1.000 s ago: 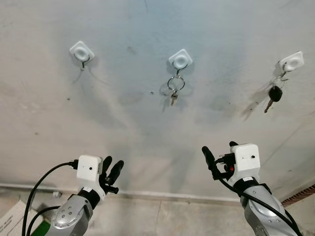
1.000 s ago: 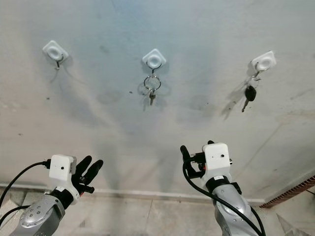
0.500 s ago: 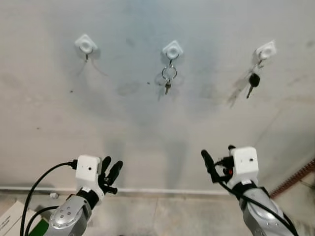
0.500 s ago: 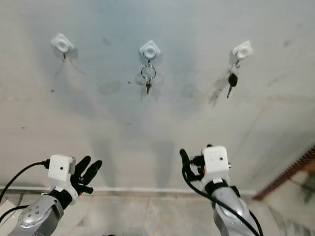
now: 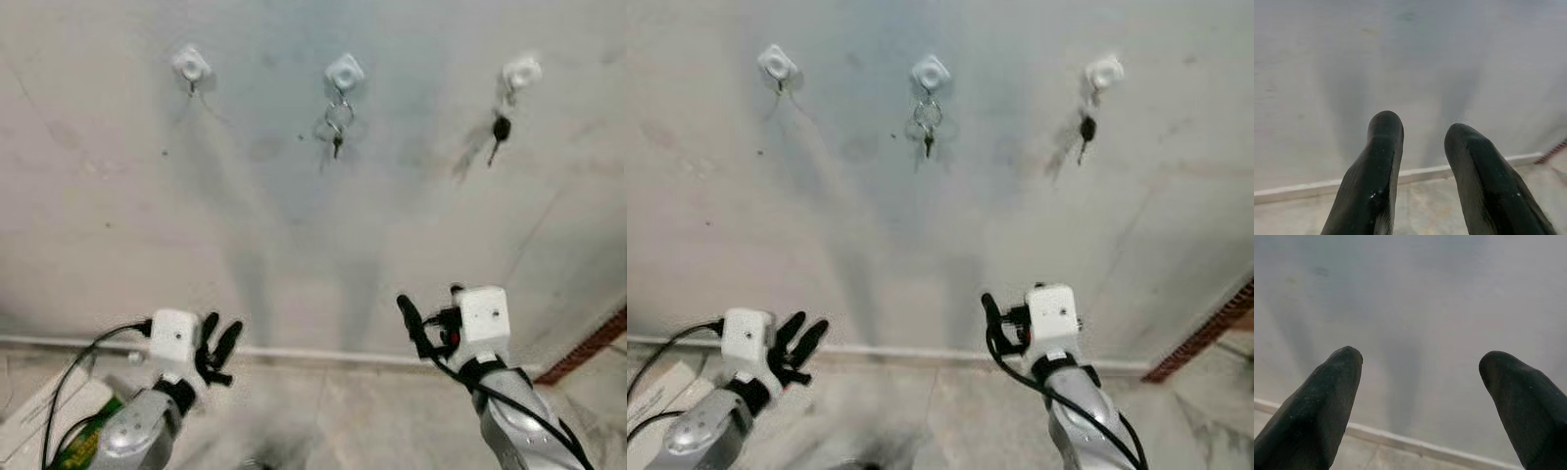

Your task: Hang keys on a hook

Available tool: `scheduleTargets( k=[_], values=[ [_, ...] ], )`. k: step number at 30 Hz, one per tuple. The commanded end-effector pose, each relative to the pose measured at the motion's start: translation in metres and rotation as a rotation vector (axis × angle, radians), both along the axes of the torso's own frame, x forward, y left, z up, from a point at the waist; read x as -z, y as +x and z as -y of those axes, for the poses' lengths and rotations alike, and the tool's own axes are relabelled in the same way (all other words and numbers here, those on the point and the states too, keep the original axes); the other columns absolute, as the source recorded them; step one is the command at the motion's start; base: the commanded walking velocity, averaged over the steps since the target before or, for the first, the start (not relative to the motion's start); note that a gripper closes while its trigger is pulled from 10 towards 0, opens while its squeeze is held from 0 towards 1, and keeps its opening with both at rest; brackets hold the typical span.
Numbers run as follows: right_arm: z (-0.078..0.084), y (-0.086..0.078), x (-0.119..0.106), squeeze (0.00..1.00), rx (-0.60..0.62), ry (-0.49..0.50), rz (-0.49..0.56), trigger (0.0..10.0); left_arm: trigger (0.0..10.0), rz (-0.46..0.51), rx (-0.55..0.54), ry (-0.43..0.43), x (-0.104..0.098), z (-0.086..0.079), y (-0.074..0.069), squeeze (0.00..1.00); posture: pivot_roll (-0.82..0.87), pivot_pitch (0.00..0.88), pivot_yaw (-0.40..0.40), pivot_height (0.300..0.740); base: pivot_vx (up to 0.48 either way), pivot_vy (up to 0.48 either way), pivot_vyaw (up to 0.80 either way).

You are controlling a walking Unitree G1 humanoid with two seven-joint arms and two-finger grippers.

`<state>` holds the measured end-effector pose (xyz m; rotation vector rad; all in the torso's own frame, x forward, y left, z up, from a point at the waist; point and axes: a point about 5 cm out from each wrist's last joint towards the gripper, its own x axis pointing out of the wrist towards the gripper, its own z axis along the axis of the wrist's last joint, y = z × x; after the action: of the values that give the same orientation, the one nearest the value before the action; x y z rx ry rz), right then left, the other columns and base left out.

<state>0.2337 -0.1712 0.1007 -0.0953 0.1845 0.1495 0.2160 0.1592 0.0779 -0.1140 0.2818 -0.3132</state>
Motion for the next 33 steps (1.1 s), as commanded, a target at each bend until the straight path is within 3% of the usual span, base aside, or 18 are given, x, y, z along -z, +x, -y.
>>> scheduleTargets(
  k=[1, 33],
  values=[
    [-0.0032, 0.0011, -0.0029, 0.00, -0.004, 0.008, 0.017, 10.0, 10.0, -0.006, -0.015, 0.025, 0.0001, -0.0071, -0.0002, 0.00, -0.02, 0.072, 0.025, 0.740, -0.289, 0.000, 0.00],
    [-0.0031, 0.0036, -0.0025, 0.00, -0.006, 0.010, 0.018, 10.0, 10.0, -0.009, -0.015, 0.015, 0.0002, -0.0064, 0.0019, 0.00, -0.02, 0.081, 0.024, 0.740, -0.294, 0.000, 0.00]
  ],
)
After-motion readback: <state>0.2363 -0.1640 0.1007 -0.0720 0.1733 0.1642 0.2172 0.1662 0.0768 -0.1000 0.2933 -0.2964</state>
